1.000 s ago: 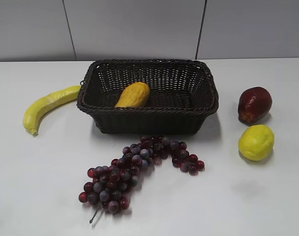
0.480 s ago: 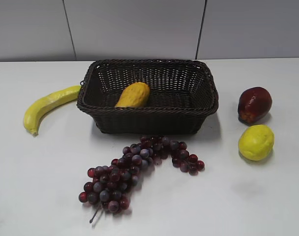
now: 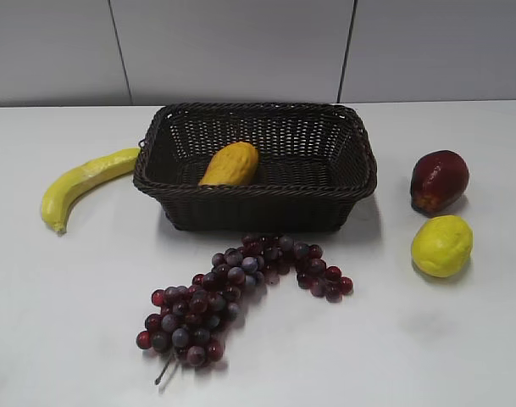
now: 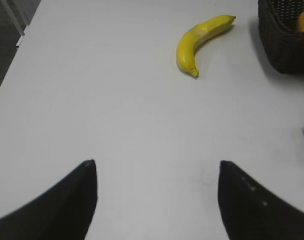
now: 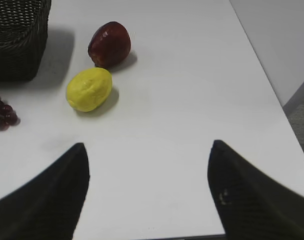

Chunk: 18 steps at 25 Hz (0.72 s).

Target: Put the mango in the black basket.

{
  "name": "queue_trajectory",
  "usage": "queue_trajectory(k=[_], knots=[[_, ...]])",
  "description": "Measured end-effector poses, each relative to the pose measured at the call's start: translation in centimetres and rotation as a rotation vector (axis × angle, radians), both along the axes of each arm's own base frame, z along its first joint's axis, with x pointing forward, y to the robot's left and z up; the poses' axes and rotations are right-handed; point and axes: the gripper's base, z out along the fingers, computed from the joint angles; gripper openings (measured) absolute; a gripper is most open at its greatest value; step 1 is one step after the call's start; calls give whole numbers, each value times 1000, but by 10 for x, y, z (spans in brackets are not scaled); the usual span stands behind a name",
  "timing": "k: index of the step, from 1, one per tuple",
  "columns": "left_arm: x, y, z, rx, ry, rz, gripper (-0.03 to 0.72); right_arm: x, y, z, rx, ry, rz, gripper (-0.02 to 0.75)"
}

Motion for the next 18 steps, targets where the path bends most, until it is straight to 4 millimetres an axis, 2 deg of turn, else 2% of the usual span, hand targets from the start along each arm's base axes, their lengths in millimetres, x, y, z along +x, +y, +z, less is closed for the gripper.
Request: queue_trajectory(k=[5,18], knots=[[0,0,0,0,0,88,557,0,0,0,0,0,0,569],[0,0,0,0,0,93,522,0,0,0,0,0,0,569]])
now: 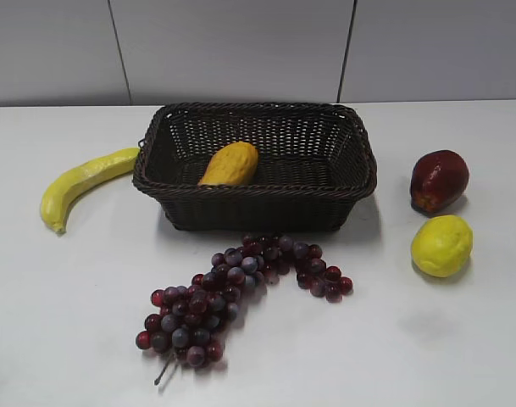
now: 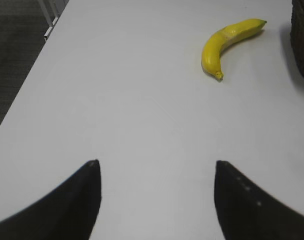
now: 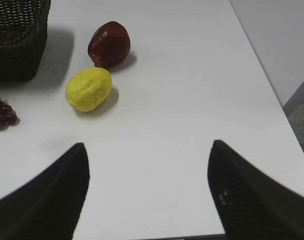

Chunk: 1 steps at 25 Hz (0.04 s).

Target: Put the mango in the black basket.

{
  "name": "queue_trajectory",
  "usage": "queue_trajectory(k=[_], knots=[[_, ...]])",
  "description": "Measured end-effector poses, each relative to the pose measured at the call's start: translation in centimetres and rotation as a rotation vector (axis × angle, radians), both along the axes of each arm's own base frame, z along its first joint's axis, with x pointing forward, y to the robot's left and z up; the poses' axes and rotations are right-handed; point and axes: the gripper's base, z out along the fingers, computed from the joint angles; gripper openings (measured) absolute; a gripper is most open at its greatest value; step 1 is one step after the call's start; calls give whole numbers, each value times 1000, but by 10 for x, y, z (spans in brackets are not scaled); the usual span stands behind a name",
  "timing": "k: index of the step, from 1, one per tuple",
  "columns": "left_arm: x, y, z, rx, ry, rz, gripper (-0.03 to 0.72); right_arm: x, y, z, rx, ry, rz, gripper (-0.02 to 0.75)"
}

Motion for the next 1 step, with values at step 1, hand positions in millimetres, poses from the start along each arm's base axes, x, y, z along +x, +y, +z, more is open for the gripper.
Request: queue_trajectory(k=[1], knots=[[0,0,0,0,0,0,521,0,0,0,0,0,0,569]])
